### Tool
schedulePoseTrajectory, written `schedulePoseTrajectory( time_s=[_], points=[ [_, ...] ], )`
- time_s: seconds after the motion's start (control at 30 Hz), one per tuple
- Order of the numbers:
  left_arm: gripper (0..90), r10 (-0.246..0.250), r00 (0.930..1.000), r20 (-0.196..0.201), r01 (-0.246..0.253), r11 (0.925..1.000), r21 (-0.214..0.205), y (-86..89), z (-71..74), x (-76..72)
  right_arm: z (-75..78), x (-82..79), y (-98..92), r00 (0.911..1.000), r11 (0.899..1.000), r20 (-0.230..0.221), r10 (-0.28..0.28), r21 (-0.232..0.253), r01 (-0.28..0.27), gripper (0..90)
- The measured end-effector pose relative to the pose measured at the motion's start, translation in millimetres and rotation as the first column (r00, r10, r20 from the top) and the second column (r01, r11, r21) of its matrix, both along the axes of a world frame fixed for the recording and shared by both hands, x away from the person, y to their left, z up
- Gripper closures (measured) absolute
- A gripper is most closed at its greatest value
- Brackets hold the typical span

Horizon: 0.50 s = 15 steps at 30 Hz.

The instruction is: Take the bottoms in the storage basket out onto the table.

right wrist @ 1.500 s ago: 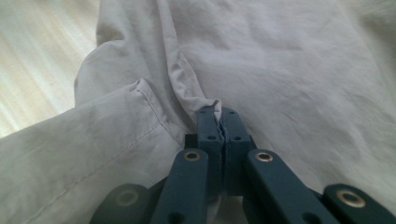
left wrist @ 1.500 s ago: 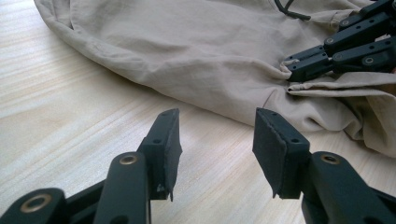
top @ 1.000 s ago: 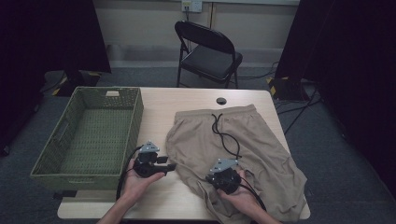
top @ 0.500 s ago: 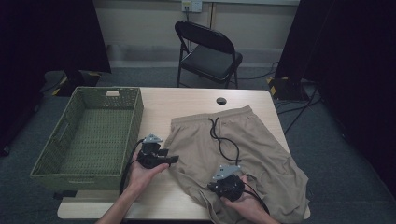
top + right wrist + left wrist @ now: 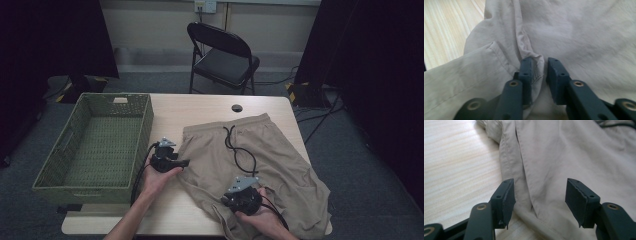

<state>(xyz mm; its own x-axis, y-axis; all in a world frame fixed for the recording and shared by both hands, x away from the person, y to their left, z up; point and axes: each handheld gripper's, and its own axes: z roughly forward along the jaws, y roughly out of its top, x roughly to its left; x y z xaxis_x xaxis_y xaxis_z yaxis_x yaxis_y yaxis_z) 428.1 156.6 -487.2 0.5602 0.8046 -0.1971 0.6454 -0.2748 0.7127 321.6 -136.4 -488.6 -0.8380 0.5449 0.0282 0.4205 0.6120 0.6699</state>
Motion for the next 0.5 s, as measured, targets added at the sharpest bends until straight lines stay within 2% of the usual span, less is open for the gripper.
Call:
schedulePoseTrajectory(
  time_s=[0.1,0.17,0.23,0.37,0.47,0.5],
  points=[
    [41.7,0.003,1.0,-0.003,-0.003,1.0,0.001,0.2,-1.8,-0.7,2.9,0.8,3.0,1.0,1.0,0.001,0.006,0.021,-0.006,66.2],
    [41.7,0.016,0.9998,-0.006,-0.016,0.9998,-0.014,1.3,-2.6,-2.0,4.2,2.0,6.2,1.0,0.999,-0.002,0.007,0.05,-0.006,64.6],
    [41.8,0.017,0.9998,-0.006,-0.017,0.9998,-0.006,2.3,-3.0,-2.6,4.4,2.7,11.5,0.9999,0.997,-0.008,0.014,0.077,-0.014,63.8],
    [41.8,0.023,0.9997,-0.008,-0.023,0.9997,-0.009,2.6,-2.6,-4.4,1.8,-1.3,25.0,0.9988,0.996,0.003,0.049,0.077,-0.049,62.2],
    [41.8,0.021,0.9998,0.0,-0.021,0.9996,-0.02,3.6,-0.9,-3.4,-1.5,-4.9,28.7,0.9979,0.997,0.004,0.064,0.038,-0.064,62.1],
    [41.8,0.024,0.9997,0.0,-0.024,0.9994,-0.026,4.1,-0.3,-2.7,-3.0,-4.8,27.8,0.998,0.997,0.0,0.063,0.038,-0.063,61.9]
  ],
)
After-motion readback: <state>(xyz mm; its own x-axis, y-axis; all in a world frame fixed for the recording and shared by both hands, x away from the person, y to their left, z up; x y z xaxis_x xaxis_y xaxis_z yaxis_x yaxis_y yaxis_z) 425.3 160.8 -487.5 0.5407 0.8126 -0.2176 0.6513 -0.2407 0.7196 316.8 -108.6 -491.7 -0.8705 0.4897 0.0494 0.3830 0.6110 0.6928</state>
